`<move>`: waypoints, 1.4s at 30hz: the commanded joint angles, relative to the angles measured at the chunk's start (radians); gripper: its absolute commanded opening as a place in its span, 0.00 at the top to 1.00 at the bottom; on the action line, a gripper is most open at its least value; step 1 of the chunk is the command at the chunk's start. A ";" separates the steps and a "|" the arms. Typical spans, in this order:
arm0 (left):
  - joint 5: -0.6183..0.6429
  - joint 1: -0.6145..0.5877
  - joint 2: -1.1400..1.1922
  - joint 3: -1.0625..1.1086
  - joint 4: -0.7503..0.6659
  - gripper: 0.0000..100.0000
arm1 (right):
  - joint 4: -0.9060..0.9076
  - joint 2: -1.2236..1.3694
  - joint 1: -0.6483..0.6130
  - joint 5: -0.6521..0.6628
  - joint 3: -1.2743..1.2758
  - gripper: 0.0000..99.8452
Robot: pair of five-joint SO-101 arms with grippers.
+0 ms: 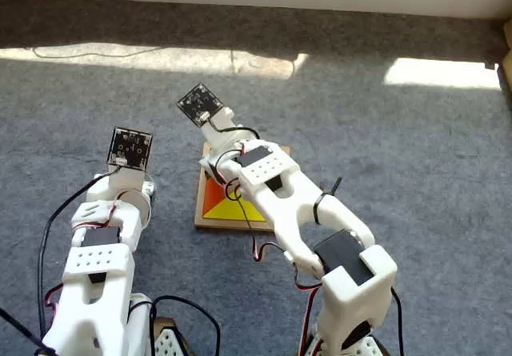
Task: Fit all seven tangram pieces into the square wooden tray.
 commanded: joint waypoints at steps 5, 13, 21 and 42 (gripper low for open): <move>0.002 0.008 -0.027 -0.004 -0.002 0.86 | 0.071 -0.019 -0.019 0.075 0.004 0.99; 0.002 0.008 -0.027 -0.004 -0.002 0.86 | 0.091 -0.021 -0.036 0.141 -0.004 0.99; 0.002 0.008 -0.027 -0.004 -0.002 0.86 | 0.102 -0.208 -0.033 0.137 0.044 0.99; 0.002 0.008 -0.027 -0.004 -0.002 0.86 | -0.160 -0.148 0.119 0.133 0.183 0.99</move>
